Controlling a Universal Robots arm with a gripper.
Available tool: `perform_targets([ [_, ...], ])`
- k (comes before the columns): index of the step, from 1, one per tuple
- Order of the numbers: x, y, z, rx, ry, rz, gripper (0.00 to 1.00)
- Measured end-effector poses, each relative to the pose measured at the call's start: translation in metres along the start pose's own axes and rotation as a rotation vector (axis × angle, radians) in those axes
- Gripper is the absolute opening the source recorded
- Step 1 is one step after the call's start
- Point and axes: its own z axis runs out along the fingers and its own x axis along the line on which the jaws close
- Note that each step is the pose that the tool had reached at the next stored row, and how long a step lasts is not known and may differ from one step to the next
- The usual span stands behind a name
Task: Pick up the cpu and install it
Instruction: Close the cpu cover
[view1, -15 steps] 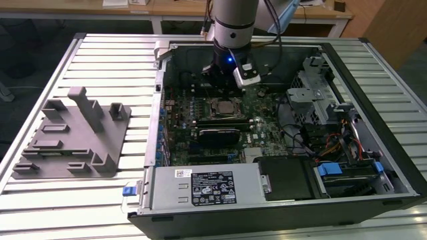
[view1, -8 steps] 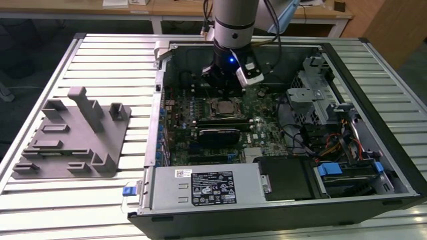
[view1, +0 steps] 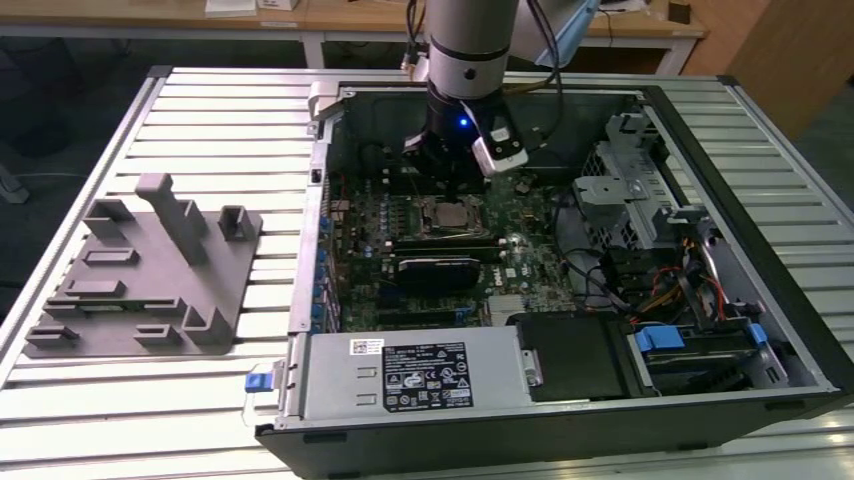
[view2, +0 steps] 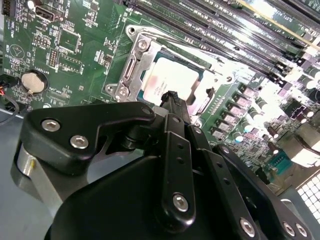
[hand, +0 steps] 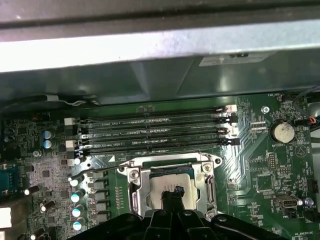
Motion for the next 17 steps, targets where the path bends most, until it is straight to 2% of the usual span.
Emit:
perform_targets([
  [17,0.0051,-0.0037,0.0036,0.0000,0.0000,0.000,0.11],
])
